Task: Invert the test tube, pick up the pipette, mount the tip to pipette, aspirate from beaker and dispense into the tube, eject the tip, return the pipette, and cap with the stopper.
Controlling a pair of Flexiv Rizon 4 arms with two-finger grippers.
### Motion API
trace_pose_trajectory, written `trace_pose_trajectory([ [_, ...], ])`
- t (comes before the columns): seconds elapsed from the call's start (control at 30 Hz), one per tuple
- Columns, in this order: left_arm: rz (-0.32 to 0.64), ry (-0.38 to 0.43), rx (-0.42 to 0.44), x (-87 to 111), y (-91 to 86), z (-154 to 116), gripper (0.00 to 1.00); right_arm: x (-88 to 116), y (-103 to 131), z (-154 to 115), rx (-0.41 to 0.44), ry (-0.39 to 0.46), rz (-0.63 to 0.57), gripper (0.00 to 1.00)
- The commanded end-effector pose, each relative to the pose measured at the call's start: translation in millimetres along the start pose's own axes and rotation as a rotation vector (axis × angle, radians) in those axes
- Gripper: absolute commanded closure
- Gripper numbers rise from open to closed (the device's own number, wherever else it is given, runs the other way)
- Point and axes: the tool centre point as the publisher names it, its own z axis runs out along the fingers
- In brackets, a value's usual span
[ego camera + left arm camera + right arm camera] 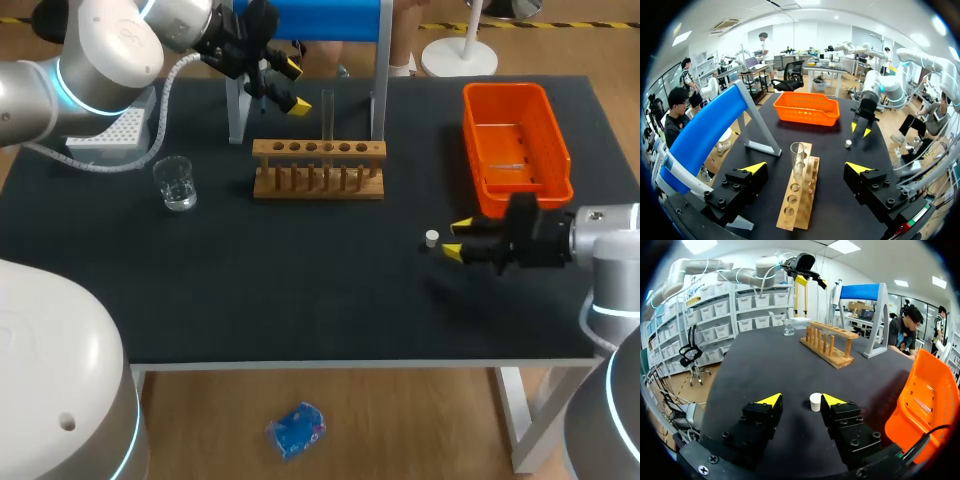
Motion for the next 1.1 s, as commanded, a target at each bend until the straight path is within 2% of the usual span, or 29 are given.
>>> trace_pose_trajectory([
  [0.03, -0.001, 0.002, -0.004, -0.5, -0.5, -1, 0.00, -4, -1, 9, 0.004, 0.005, 0.004, 0.44],
  [0.07, -0.001, 0.002, -0.004, -0.5, -0.5, -1, 0.00, -5, -1, 10, 0.005, 0.006, 0.004, 0.45],
  [0.1, -0.001, 0.002, -0.004, -0.5, -0.5, -1, 0.00, -6, -2, 11, 0.006, 0.007, 0.006, 0.39],
  [0.13, -0.001, 0.002, -0.004, -0.5, -0.5, -1, 0.00, -6, -1, 11, 0.006, 0.008, 0.007, 0.38],
  [0.3, -0.001, 0.002, -0.004, -0.5, -0.5, -1, 0.00, -10, -2, 17, 0.008, 0.012, 0.012, 0.44],
  [0.37, -0.001, 0.002, -0.004, -0.5, -0.5, -1, 0.00, -13, -3, 20, 0.011, 0.012, 0.013, 0.43],
  [0.43, -0.001, 0.002, -0.004, -0.5, -0.5, -1, 0.00, -14, -4, 21, 0.016, 0.013, 0.014, 0.47],
  [0.5, -0.001, 0.002, -0.004, -0.5, -0.5, -1, 0.00, -16, -4, 23, 0.019, 0.014, 0.016, 0.45],
  [0.7, -0.001, 0.002, -0.004, -0.5, -0.5, -1, 0.00, -21, -6, 28, 0.017, 0.015, 0.032, 0.50],
  [1.1, -0.001, 0.002, -0.004, -0.5, -0.5, -1, 0.00, -24, -7, 39, 0.024, 0.025, 0.039, 0.48],
])
